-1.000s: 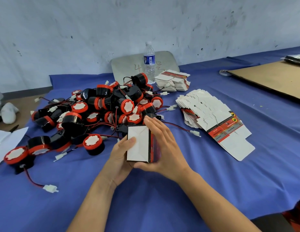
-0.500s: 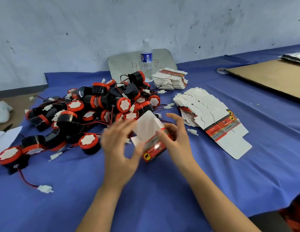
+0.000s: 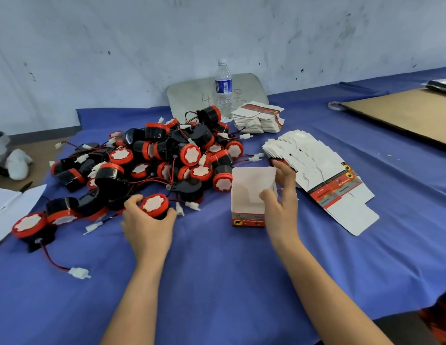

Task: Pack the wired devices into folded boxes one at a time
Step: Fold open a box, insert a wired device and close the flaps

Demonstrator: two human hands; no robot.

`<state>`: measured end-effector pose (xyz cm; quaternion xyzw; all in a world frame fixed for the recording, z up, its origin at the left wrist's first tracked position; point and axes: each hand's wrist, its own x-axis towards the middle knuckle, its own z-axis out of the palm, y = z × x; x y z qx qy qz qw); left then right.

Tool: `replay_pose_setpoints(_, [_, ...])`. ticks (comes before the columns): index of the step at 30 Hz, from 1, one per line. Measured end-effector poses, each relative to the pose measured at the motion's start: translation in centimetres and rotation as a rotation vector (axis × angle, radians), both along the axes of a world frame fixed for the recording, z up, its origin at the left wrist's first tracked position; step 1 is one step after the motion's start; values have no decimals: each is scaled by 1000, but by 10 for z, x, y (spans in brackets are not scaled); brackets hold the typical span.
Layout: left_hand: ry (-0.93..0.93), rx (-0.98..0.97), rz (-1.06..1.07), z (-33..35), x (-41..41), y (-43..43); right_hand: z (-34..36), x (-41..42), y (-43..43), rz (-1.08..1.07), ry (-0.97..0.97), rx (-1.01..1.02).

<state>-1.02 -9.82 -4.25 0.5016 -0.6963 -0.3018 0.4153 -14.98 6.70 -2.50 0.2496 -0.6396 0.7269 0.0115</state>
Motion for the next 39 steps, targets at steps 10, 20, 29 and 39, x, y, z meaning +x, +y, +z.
replay_pose_setpoints(10, [319,-744,-610,18,-10,72,-1,13,-1,-314,770,-10])
replay_pose_setpoints(20, [193,-799,-746,15,-17,77,0,15,-1,-174,821,39])
replay_pose_setpoints(29, [193,-714,-697,15,-19,69,-3,21,-2,-104,759,-40])
replay_pose_setpoints(39, [388,-601,-767,10,-16,70,0,26,-4,-84,842,112])
